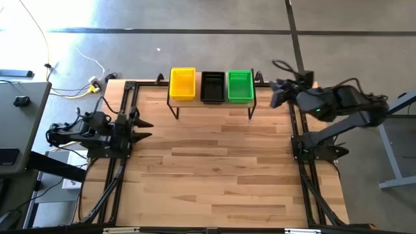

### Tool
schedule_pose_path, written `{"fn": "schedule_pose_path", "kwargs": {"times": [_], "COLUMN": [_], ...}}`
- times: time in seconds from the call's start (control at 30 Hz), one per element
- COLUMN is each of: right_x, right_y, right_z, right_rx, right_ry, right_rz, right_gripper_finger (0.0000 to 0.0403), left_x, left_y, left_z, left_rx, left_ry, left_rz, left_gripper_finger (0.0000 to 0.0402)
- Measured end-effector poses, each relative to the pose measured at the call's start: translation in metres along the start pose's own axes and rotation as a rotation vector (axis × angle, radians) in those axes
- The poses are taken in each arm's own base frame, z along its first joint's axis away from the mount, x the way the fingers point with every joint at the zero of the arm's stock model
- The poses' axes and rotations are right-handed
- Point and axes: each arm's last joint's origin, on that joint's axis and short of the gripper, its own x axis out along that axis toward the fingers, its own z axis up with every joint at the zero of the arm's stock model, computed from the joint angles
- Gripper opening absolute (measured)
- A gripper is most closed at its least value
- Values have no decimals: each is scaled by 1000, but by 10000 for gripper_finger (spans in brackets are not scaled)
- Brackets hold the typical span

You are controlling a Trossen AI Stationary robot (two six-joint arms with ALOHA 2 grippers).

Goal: Stack baskets on shelf by color
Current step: Return to Home Position

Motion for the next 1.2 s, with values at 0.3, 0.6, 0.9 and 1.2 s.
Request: {"fn": "schedule_pose_path", "kwargs": {"times": [0.3,0.6,0.9,1.2], "right_x": [-28,-34,-21,-2], "right_y": [-56,-110,-132,-130], "right_z": [9,-27,-76,-128], "right_rx": [-53,-5,69,-37], "right_ry": [14,56,-18,-42], "right_rz": [-27,47,328,677], "right_gripper_finger": [151,151,151,151], "left_x": [17,26,28,27], "left_y": [5,12,14,16], "left_z": [-30,-62,-65,-65], "left_rx": [-37,-127,-170,-203], "left_ry": [3,74,56,34], "left_rz": [46,124,190,266], "left_gripper_finger": [170,170,170,170]}}
